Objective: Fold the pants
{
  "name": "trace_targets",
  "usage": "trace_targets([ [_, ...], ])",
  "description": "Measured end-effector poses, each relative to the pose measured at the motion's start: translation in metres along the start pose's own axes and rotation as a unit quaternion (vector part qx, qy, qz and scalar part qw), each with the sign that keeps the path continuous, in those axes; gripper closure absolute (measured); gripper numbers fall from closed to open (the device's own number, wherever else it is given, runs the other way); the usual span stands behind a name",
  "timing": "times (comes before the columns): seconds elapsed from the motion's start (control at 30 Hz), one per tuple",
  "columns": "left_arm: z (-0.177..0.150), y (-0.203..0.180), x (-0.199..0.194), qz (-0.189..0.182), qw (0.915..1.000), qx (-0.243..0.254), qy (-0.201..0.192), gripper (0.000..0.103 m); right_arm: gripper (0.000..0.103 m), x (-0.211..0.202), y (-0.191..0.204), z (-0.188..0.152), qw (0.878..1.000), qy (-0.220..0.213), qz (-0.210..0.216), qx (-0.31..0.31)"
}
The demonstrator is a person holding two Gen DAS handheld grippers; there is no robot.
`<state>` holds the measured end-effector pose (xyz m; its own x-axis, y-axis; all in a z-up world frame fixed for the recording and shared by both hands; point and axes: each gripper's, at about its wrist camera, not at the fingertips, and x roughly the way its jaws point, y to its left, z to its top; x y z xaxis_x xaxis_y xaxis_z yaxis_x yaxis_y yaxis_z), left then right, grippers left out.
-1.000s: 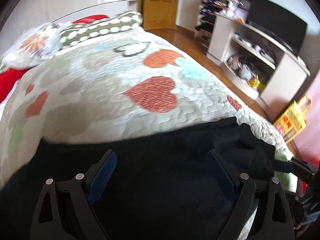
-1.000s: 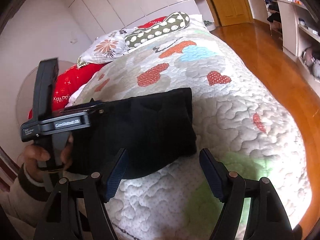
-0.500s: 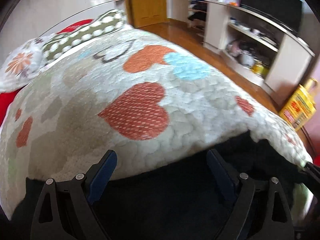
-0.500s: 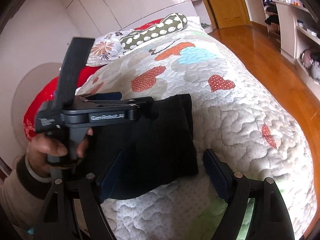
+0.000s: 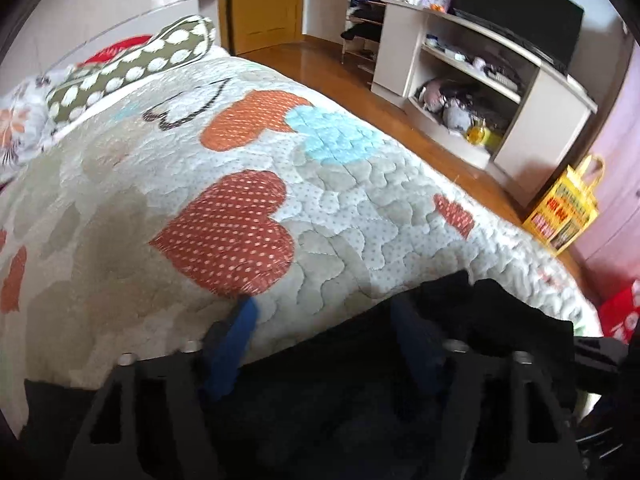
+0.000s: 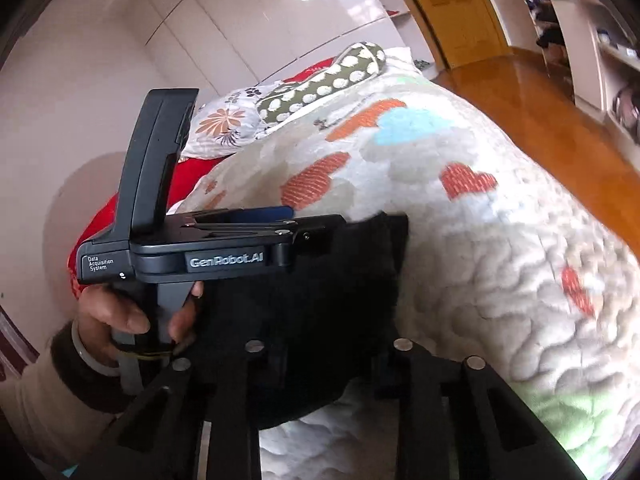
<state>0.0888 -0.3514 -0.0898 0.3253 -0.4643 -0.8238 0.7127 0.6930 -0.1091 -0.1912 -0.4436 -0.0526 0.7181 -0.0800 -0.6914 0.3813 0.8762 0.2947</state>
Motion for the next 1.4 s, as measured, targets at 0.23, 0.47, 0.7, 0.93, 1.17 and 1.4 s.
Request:
trace_targets([
  [0.23, -0.014, 0.051, -0.065, -0.019, 0.9951, -0.093, -0.031, 0.032, 0.081, -0.007, 0.067, 0.024, 0.996, -0.016, 0.024, -0.079],
  [0.47, -0.077, 0.131, -0.111, -0.002, 0.9707, -0.237, -0.039, 0.023, 0.062, 0.060, 0.134, 0.005, 0.988, 0.039, 0.076, -0.127],
  [0.7, -0.124, 0.141, -0.129, -0.007, 0.9615, -0.273, -0.031, 0.019, 0.044, 0.041, 0.142, -0.008, 0.979, 0.086, 0.122, -0.142],
  [0.93, -0.124, 0.106, -0.126, 0.040, 0.9754, -0.215, -0.029, 0.010, 0.040, 0.028, 0.092, 0.000, 0.992, 0.072, 0.051, -0.087],
  [1.17, -0.125, 0.092, -0.152, 0.054, 0.9691, -0.231, -0.068, 0.013, 0.040, 0.022, 0.077, 0.003, 0.993, 0.073, 0.049, -0.082],
  [1.4, -0.126, 0.051, -0.148, 0.017, 0.9865, -0.155, -0.048, 0.031, 0.040, 0.018, 0.062, 0.004, 0.995, 0.067, 0.053, -0.056],
])
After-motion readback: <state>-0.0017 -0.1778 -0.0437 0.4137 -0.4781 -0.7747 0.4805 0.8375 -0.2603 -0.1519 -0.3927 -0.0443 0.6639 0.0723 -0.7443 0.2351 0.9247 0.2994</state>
